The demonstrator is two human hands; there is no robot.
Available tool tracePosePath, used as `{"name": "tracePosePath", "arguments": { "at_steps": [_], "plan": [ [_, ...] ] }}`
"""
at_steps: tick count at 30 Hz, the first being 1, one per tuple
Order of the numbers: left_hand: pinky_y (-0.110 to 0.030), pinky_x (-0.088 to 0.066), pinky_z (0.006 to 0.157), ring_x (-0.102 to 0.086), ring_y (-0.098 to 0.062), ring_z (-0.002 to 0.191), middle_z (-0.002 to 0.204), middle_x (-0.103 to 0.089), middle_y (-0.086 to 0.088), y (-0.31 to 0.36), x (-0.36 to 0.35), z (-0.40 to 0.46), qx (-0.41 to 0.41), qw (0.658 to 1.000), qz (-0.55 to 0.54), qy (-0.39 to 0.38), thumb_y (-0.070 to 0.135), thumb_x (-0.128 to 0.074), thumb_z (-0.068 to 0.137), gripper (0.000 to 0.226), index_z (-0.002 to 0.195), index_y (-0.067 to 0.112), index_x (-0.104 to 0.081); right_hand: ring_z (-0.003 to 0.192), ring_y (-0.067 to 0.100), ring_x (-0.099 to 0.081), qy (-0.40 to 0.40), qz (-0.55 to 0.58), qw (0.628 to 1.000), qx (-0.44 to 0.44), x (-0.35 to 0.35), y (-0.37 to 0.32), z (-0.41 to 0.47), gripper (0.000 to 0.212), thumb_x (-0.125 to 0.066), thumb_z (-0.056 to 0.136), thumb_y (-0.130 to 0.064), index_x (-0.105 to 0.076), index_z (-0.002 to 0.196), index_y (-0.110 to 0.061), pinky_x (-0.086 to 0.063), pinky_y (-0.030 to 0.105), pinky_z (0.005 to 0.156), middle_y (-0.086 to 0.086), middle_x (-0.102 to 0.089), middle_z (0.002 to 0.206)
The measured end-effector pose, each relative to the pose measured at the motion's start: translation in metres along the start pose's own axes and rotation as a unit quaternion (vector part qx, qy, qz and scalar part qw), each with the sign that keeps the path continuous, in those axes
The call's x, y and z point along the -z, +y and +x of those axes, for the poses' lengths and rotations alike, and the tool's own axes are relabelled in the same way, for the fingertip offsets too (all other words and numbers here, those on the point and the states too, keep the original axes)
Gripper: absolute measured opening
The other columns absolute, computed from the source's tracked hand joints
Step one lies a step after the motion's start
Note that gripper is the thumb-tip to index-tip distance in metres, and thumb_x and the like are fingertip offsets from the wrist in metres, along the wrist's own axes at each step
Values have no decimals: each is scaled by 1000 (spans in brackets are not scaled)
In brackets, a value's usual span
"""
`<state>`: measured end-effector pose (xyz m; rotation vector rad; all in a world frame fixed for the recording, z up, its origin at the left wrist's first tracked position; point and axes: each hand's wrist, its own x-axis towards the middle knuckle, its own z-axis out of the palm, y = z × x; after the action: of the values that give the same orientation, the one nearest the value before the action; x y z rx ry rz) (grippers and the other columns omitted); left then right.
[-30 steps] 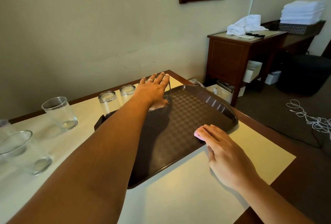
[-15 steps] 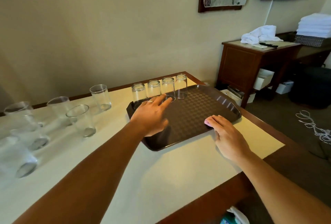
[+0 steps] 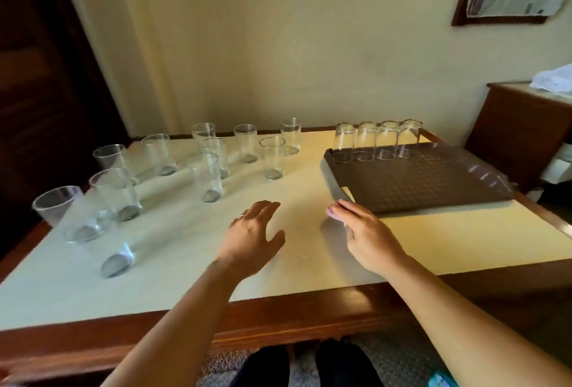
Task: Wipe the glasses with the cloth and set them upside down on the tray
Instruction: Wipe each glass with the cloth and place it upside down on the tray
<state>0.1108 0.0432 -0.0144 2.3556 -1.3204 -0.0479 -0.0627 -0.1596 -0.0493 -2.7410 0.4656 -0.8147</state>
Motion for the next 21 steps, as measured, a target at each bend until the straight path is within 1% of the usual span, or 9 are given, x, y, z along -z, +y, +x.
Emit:
{"name": "tracePosePath", "arguments": {
  "at_steps": [2, 4, 7, 9, 12, 14, 16, 18, 21],
  "plan": [
    [-42, -48, 110, -56, -28, 134, 156, -50, 0, -21, 11, -29, 36, 998, -36, 39, 51, -55, 94, 68, 155, 23, -47, 138, 16, -49, -24, 15, 999, 29, -18, -33, 10, 50, -54, 96, 7, -63, 139, -17, -30, 17, 114, -1, -56, 148],
    [-41, -53, 103, -60, -29, 127, 153, -52, 2, -40, 20, -57, 70, 993, -55, 80, 46, -62, 96, 61, 152, 25, -50, 140, 18, -48, -36, 33, 997, 56, -33, -66, 18, 49, -53, 97, 5, -62, 140, -17, -31, 21, 116, 0, -55, 149],
    [-41, -56, 94, -63, -27, 120, 148, -55, 5, -66, 32, -93, 123, 978, -73, 151, 41, -67, 97, 54, 148, 27, -55, 132, 21, -55, -39, 58, 994, 83, -52, -109, 28, 46, -55, 95, 9, -66, 135, -12, -34, 17, 109, 3, -62, 141],
    [-41, -57, 90, -64, -27, 117, 142, -59, 3, -83, 39, -113, 162, 964, -75, 199, 39, -68, 96, 49, 143, 25, -59, 125, 23, -60, -43, 73, 992, 92, -63, -130, 27, 44, -57, 93, 11, -68, 130, -8, -39, 18, 104, 6, -66, 135],
    [-39, -55, 87, -62, -29, 115, 137, -61, -1, -103, 46, -136, 222, 939, -68, 255, 36, -68, 96, 43, 137, 21, -64, 129, 22, -57, -59, 59, 992, 93, -74, -144, 22, 45, -56, 94, 9, -67, 133, -11, -45, 28, 105, 2, -64, 138],
    [-38, -52, 85, -61, -30, 115, 133, -63, -3, -115, 50, -147, 258, 922, -61, 281, 35, -68, 96, 38, 131, 20, -66, 135, 21, -52, -73, 47, 993, 83, -76, -144, 22, 47, -53, 96, 6, -63, 138, -13, -41, 29, 109, 1, -59, 144],
    [-39, -50, 84, -59, -31, 114, 128, -63, -4, -123, 52, -154, 294, 903, -64, 307, 34, -68, 95, 33, 125, 21, -66, 142, 19, -45, -93, 41, 992, 69, -77, -144, 23, 51, -49, 99, 4, -57, 145, -16, -31, 21, 114, -1, -51, 153],
    [-43, -50, 85, -58, -33, 115, 129, -62, -7, -128, 54, -157, 318, 886, -73, 329, 36, -69, 93, 37, 126, 20, -60, 147, 16, -39, -108, 33, 992, 57, -77, -146, 23, 53, -47, 101, 1, -52, 149, -19, -22, 16, 114, -3, -44, 159],
    [-48, -48, 95, -56, -39, 123, 141, -57, -14, -136, 60, -154, 353, 874, -89, 323, 45, -70, 92, 64, 143, 16, -44, 149, 15, -36, -117, 24, 992, 46, -76, -148, 20, 53, -46, 102, -2, -48, 151, -21, -18, 14, 113, -5, -40, 161]
  ]
}}
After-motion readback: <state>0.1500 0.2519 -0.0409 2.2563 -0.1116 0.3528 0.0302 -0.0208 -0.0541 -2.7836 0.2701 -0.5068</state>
